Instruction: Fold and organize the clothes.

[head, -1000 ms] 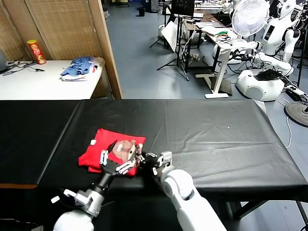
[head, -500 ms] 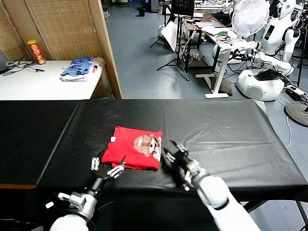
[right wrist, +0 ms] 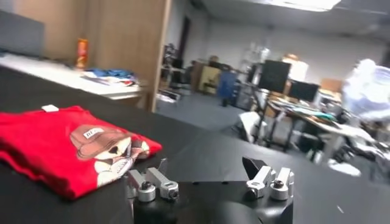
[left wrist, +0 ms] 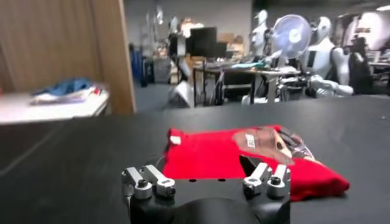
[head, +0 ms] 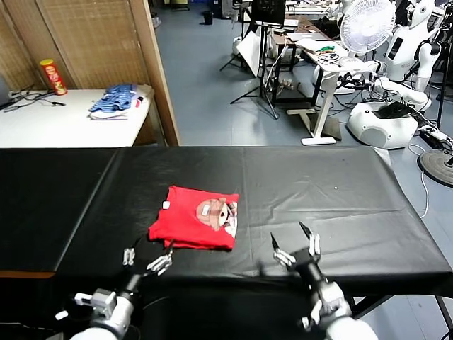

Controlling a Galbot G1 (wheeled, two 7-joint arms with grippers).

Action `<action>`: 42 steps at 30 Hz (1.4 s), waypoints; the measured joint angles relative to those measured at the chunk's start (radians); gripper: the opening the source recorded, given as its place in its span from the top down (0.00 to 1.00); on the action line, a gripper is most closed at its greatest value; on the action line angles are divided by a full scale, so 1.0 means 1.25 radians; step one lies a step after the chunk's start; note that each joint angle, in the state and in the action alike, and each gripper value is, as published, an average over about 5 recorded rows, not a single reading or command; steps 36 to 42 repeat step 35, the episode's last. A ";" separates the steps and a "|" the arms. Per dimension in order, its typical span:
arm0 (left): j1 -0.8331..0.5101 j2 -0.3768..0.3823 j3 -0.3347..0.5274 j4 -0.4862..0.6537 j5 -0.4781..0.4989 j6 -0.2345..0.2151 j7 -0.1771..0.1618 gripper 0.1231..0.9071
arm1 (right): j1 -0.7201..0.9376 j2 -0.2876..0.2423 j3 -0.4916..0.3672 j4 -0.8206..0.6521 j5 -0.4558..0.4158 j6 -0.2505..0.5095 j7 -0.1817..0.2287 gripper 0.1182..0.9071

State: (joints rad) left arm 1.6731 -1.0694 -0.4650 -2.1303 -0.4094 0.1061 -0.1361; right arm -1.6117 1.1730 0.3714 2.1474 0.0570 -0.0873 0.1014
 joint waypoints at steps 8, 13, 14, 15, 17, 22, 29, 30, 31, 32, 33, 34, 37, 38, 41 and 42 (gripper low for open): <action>0.083 0.028 -0.034 -0.067 -0.079 0.086 -0.054 0.14 | -0.208 0.069 0.011 0.106 0.011 -0.028 0.094 0.14; 0.126 0.044 -0.063 -0.099 -0.131 0.113 -0.053 0.14 | -0.289 0.090 0.010 0.142 0.054 -0.071 0.135 0.14; 0.134 0.047 -0.068 -0.104 -0.137 0.116 -0.051 0.14 | -0.302 0.092 0.009 0.148 0.060 -0.077 0.138 0.14; 0.141 0.048 -0.074 -0.107 -0.143 0.118 -0.049 0.14 | -0.312 0.093 0.008 0.154 0.065 -0.084 0.141 0.14; 0.152 0.049 -0.084 -0.110 -0.152 0.122 -0.048 0.14 | -0.328 0.094 0.007 0.165 0.074 -0.098 0.149 0.14; 0.173 0.048 -0.102 -0.111 -0.165 0.135 -0.050 0.14 | -0.341 0.093 0.015 0.188 0.115 -0.142 0.172 0.14; 0.195 0.048 -0.123 -0.118 -0.167 0.140 -0.047 0.14 | -0.348 0.090 0.020 0.198 0.125 -0.154 0.171 0.14; 0.197 0.048 -0.126 -0.119 -0.167 0.141 -0.046 0.14 | -0.349 0.090 0.020 0.198 0.125 -0.154 0.171 0.14; 0.199 0.048 -0.128 -0.120 -0.167 0.142 -0.046 0.14 | -0.349 0.090 0.020 0.198 0.125 -0.154 0.171 0.14; 0.199 0.047 -0.130 -0.121 -0.167 0.143 -0.045 0.14 | -0.350 0.090 0.020 0.198 0.125 -0.154 0.170 0.14; 0.200 0.047 -0.132 -0.121 -0.167 0.143 -0.044 0.14 | -0.350 0.090 0.020 0.198 0.125 -0.153 0.170 0.14; 0.200 0.046 -0.132 -0.122 -0.167 0.144 -0.044 0.14 | -0.350 0.090 0.020 0.198 0.125 -0.153 0.170 0.14; 0.200 0.046 -0.133 -0.122 -0.167 0.144 -0.044 0.14 | -0.350 0.090 0.020 0.199 0.125 -0.153 0.170 0.14; 0.200 0.046 -0.133 -0.122 -0.167 0.144 -0.044 0.14 | -0.350 0.090 0.020 0.199 0.125 -0.153 0.170 0.14; 0.200 0.046 -0.133 -0.122 -0.167 0.144 -0.044 0.14 | -0.350 0.090 0.020 0.199 0.125 -0.153 0.170 0.14; 0.200 0.046 -0.133 -0.122 -0.167 0.144 -0.044 0.14 | -0.350 0.090 0.020 0.199 0.125 -0.153 0.170 0.14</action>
